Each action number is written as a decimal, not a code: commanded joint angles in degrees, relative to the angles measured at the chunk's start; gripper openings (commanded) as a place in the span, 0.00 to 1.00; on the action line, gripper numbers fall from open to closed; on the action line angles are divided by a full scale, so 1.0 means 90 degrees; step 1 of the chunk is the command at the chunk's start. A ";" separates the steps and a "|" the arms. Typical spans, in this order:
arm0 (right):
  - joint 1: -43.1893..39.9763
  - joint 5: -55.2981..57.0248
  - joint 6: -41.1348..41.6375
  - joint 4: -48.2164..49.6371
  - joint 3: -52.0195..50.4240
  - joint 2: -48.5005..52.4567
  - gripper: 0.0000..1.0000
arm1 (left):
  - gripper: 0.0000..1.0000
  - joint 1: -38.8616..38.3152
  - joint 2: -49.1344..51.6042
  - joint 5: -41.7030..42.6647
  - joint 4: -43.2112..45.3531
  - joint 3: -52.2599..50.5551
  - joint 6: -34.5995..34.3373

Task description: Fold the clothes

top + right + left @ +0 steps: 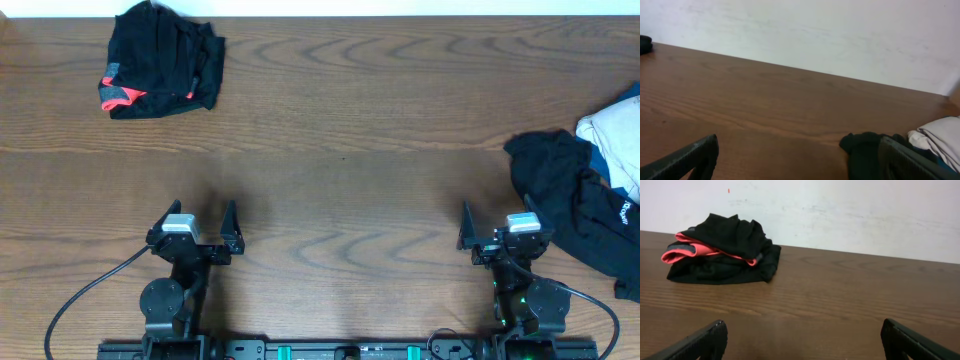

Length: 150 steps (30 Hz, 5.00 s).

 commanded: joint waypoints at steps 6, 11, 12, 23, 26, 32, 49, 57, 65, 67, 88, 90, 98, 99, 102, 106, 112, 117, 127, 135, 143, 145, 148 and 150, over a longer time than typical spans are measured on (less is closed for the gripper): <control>-0.0046 -0.0049 -0.0044 -0.0027 -0.0010 -0.0034 0.99 | 0.98 -0.0029 -0.0039 0.0070 -0.0265 -0.0073 -0.0053; -0.0046 -0.0046 -0.0044 -0.0024 -0.0010 -0.0034 0.99 | 0.98 -0.0029 -0.0039 0.0070 -0.0265 -0.0073 -0.0053; -0.0046 -0.0049 -0.0044 -0.0024 -0.0010 -0.0034 0.99 | 0.98 -0.0029 -0.0039 0.0070 -0.0265 -0.0073 -0.0053; -0.0046 -0.0049 -0.0044 -0.0024 -0.0010 -0.0034 0.99 | 0.98 -0.0029 -0.0039 0.0070 -0.0265 -0.0073 -0.0053; -0.0046 -0.0046 -0.0044 -0.0024 -0.0010 -0.0034 0.99 | 0.98 -0.0029 -0.0039 0.0070 -0.0265 -0.0073 -0.0053; -0.0046 -0.0046 -0.0044 -0.0027 -0.0010 -0.0034 0.99 | 0.98 -0.0029 -0.0039 0.0070 -0.0265 -0.0073 -0.0053; -0.0046 -0.0046 -0.0044 -0.0027 -0.0010 -0.0034 0.99 | 0.98 -0.0029 -0.0039 0.0070 -0.0265 -0.0073 -0.0053; -0.0046 -0.0046 -0.0044 -0.0027 -0.0010 -0.0034 0.99 | 0.98 -0.0029 -0.0039 0.0070 -0.0265 -0.0073 -0.0053; -0.0046 -0.0046 -0.0044 -0.0024 -0.0010 -0.0034 0.99 | 0.98 -0.0029 -0.0039 0.0070 -0.0265 -0.0073 -0.0053; -0.0046 -0.0046 -0.0044 -0.0024 -0.0010 -0.0034 0.99 | 0.98 -0.0029 -0.0039 0.0070 -0.0265 -0.0073 -0.0053; -0.0039 -0.0991 0.0109 0.1421 -0.0010 -0.0034 0.99 | 0.98 -0.0029 -0.0039 0.0070 -0.0265 -0.0073 -0.0053; -0.0039 -0.1542 0.0124 0.1698 -0.0010 -0.0034 0.99 | 0.98 -0.0029 -0.0039 0.0070 -0.0265 -0.0073 -0.0053; -0.0034 -0.2599 0.0197 0.2766 -0.0010 -0.0034 0.99 | 0.98 -0.0029 -0.0039 0.0070 -0.0265 -0.0073 -0.0053; -0.0034 -0.2803 0.0197 0.2922 -0.0007 -0.0034 0.99 | 0.98 -0.0029 -0.0039 0.0070 -0.0265 -0.0073 -0.0053; -0.0034 -0.2934 0.0248 0.3004 0.0121 -0.0034 0.99 | 0.98 -0.0029 -0.0039 0.0070 -0.0265 -0.0073 -0.0053; -0.0036 -0.2516 0.0243 0.2934 0.0719 0.0080 0.99 | 0.98 -0.0029 -0.0039 0.0070 -0.0265 -0.0073 -0.0053; -0.0036 -0.1243 -0.0396 0.1093 0.2511 0.1297 0.99 | 0.98 -0.0029 -0.0039 0.0070 -0.0265 -0.0073 -0.0053; -0.0114 0.1100 -0.0498 -0.0903 0.4131 0.3266 0.99 | 0.98 -0.0029 -0.0039 0.0070 -0.0265 -0.0073 -0.0053; -0.1715 0.0036 -0.0423 -0.3031 0.7531 0.7703 0.99 | 0.98 -0.0029 -0.0039 0.0070 -0.0265 -0.0073 -0.0053; -0.1921 0.0058 -0.0427 -0.3203 0.7985 0.9097 0.99 | 0.98 -0.0029 -0.0039 0.0070 -0.0265 -0.0073 -0.0053; -0.2334 0.2348 0.1557 -0.3257 0.7983 0.9792 0.99 | 0.98 -0.0029 -0.0039 0.0070 -0.0265 -0.0073 -0.0053; -0.2526 0.2370 0.1768 -0.3283 0.7983 0.9882 0.99 | 0.98 -0.0029 -0.0039 0.0070 -0.0265 -0.0073 -0.0053; -0.2759 0.1693 0.1768 -0.3344 0.7983 1.0023 0.99 | 0.98 -0.0029 -0.0039 0.0070 -0.0265 -0.0073 -0.0053; -0.2878 0.1520 0.1773 -0.3541 0.7983 1.0093 0.99 | 0.98 -0.0029 -0.0039 0.0070 -0.0265 -0.0073 -0.0053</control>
